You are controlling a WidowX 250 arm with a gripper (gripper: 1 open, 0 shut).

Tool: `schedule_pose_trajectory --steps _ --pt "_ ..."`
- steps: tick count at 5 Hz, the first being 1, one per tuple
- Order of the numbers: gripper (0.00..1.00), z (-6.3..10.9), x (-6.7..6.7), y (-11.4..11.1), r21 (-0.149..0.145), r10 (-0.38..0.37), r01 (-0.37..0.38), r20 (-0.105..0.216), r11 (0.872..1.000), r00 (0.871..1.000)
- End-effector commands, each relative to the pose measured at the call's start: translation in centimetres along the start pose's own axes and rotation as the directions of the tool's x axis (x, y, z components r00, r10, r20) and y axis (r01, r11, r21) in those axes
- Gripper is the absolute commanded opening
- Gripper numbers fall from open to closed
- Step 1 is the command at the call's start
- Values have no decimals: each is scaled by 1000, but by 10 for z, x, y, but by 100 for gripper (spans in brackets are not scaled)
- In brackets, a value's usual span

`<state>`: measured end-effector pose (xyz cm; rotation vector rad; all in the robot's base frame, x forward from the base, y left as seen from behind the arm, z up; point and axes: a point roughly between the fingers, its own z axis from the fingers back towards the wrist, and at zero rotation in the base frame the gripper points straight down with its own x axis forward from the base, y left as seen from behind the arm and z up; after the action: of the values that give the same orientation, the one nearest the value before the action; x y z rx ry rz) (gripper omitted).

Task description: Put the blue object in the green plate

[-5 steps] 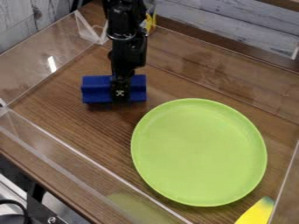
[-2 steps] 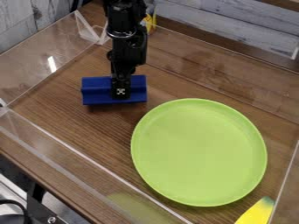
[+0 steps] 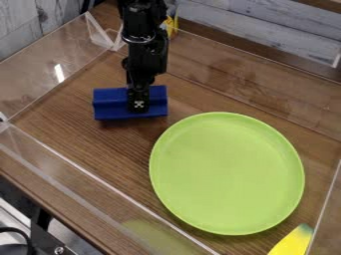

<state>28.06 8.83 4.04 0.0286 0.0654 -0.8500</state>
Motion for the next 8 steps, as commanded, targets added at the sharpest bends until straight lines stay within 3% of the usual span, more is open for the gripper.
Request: schedule_pose_trajectory --steps 1,6,8 --pt "0 16 4 5 44 1 -2 18 999 1000" --pt "0 41 18 -8 45 17 -18 10 999 1000" --pt "0 62 40 -35 53 18 -19 16 998 1000"
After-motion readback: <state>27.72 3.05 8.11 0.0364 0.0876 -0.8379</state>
